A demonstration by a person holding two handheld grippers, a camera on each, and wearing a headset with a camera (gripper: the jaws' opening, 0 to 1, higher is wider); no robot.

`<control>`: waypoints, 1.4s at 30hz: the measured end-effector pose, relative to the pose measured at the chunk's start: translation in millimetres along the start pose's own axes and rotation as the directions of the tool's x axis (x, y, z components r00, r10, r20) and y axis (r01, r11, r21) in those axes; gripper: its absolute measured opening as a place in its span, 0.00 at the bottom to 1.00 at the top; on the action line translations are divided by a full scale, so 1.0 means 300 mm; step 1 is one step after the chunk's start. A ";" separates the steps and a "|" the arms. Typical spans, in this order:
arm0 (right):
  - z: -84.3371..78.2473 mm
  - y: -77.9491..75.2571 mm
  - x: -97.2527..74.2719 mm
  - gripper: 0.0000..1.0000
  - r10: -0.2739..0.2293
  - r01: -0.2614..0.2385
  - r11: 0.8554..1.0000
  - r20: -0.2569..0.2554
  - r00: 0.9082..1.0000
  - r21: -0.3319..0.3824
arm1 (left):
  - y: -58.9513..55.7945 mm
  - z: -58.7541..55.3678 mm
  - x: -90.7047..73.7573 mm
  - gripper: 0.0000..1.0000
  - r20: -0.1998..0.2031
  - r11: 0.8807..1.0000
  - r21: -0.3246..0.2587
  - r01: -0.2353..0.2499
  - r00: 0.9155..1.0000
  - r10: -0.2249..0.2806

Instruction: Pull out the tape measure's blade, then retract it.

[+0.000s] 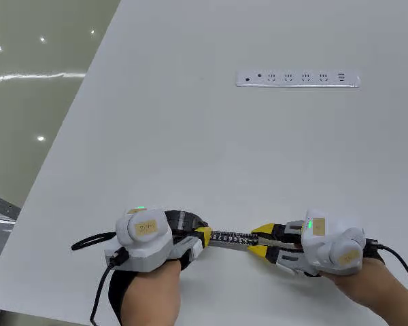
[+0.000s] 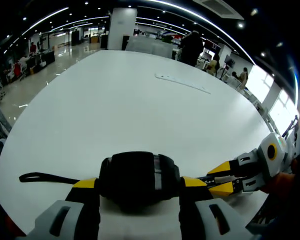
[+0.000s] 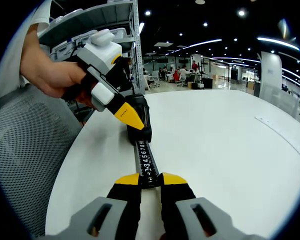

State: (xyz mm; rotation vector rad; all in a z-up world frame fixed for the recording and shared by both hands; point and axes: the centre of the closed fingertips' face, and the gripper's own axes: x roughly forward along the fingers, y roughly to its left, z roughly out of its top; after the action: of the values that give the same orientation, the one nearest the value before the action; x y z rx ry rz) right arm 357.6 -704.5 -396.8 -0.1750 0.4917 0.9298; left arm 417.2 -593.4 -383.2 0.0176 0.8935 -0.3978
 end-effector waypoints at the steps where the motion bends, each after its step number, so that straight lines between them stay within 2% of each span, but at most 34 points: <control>1: 0.000 0.000 0.000 0.13 0.000 0.000 1.000 0.000 1.000 -0.001 | -0.001 0.000 0.001 0.62 -0.001 1.000 0.004 -0.005 1.000 0.005; 16: 0.001 0.006 0.007 0.13 -0.012 0.013 0.999 0.004 1.000 -0.040 | 0.008 -0.011 0.011 0.61 -0.068 0.999 0.022 -0.039 0.997 0.041; 28: 0.015 0.011 0.030 0.13 -0.014 0.015 0.999 0.027 1.000 -0.031 | 0.007 -0.010 0.011 0.60 -0.074 0.999 0.021 -0.035 0.997 0.036; 42: 0.044 0.020 0.083 0.12 -0.015 0.015 1.000 0.058 0.998 -0.006 | 0.007 -0.009 0.010 0.60 -0.072 1.000 0.014 -0.027 0.997 0.028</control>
State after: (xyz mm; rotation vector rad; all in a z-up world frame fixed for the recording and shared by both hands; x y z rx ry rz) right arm 369.4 -678.2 -396.8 -0.1567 0.4328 0.9196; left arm 417.6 -592.0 -387.5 0.0569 0.9611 -0.3793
